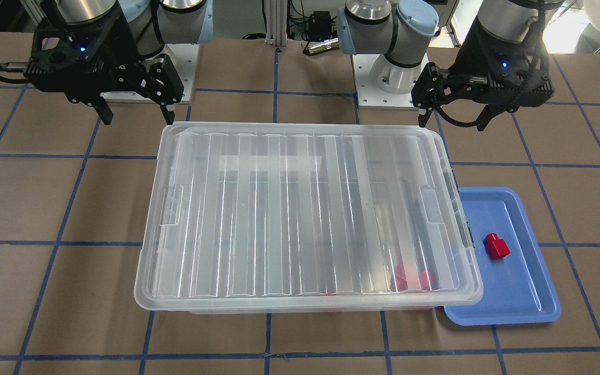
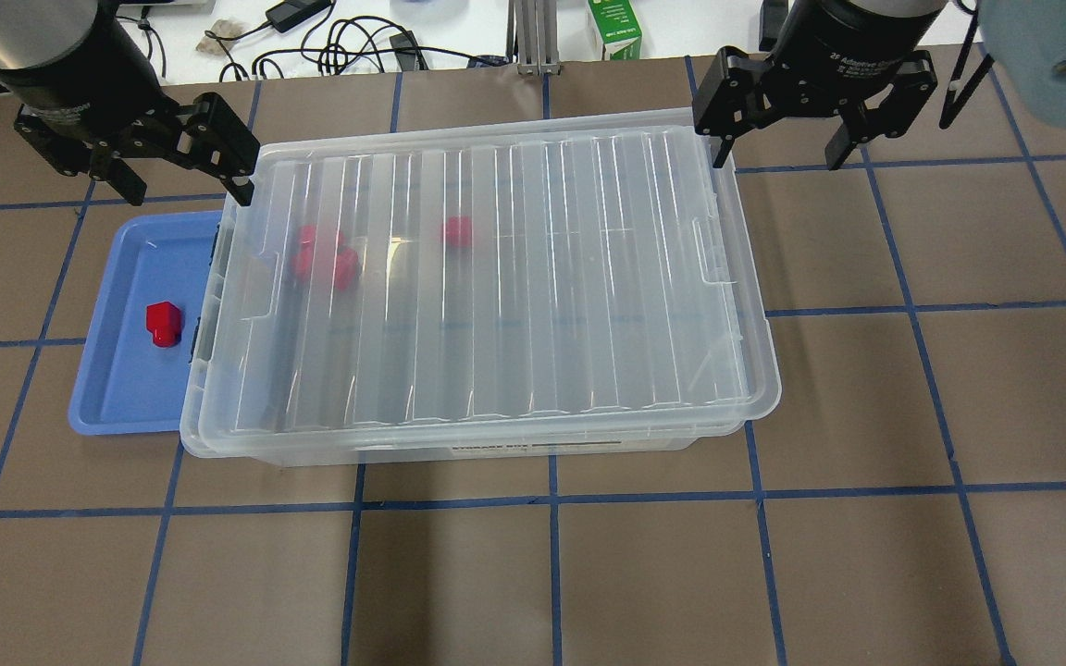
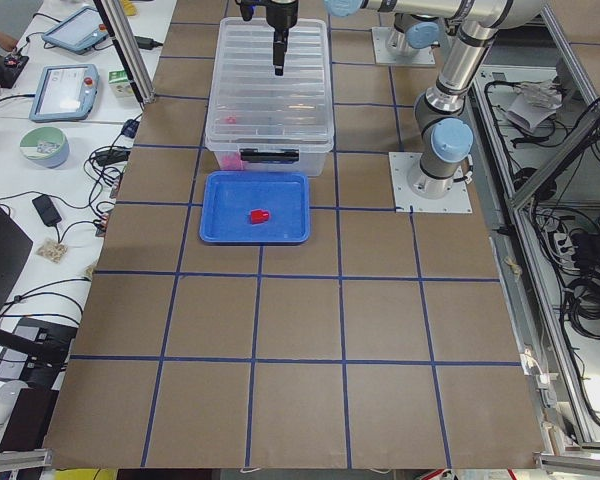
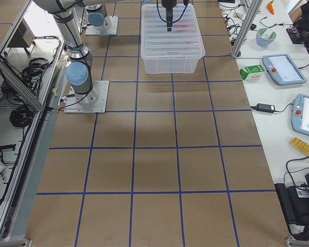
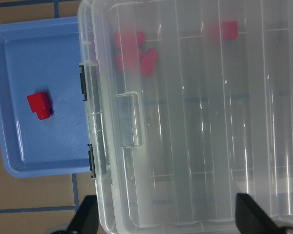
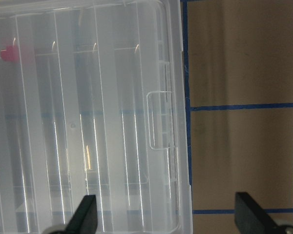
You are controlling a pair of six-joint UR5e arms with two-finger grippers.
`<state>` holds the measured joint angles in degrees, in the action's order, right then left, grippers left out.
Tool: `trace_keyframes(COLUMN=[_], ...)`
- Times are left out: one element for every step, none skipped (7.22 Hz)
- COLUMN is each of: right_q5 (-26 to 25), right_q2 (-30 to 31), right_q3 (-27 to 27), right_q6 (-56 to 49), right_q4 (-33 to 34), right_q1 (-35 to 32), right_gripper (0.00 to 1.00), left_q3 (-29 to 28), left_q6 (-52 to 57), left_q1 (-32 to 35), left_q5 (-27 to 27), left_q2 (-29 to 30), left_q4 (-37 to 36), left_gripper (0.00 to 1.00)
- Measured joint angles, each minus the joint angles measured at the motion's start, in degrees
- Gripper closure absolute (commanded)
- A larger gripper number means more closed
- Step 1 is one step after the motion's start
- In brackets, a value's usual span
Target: Place red block in blue tray from box
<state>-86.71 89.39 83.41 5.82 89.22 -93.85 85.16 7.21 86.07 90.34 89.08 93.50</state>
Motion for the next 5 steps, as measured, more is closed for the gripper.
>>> trace_keyframes(right_q5=[-0.10, -0.24, -0.29, -0.23, -0.17], right_q2=[0.00, 0.00, -0.02, -0.06, -0.07], right_q3=[-0.05, -0.07, -0.09, -0.08, -0.04], right_q6=[-0.08, -0.15, -0.16, -0.15, -0.16], right_q4=[-0.06, -0.10, -0.17, -0.23, -0.24], right_q1=[0.04, 0.08, 0.17, 0.29, 0.42], right_gripper=[0.00, 0.00, 0.00, 0.00, 0.00], left_q3=[0.00, -0.02, -0.05, -0.03, -0.03], left_q6=[0.05, 0.06, 0.05, 0.07, 0.08], left_q1=[0.06, 0.21, 0.47, 0.65, 0.72], left_q5=[-0.18, -0.35, -0.33, -0.12, -0.01], left_q2=[0.00, -0.13, -0.32, -0.59, -0.80], left_q4=[-0.07, -0.10, -0.08, 0.04, 0.13], left_gripper=[0.00, 0.00, 0.00, 0.00, 0.00])
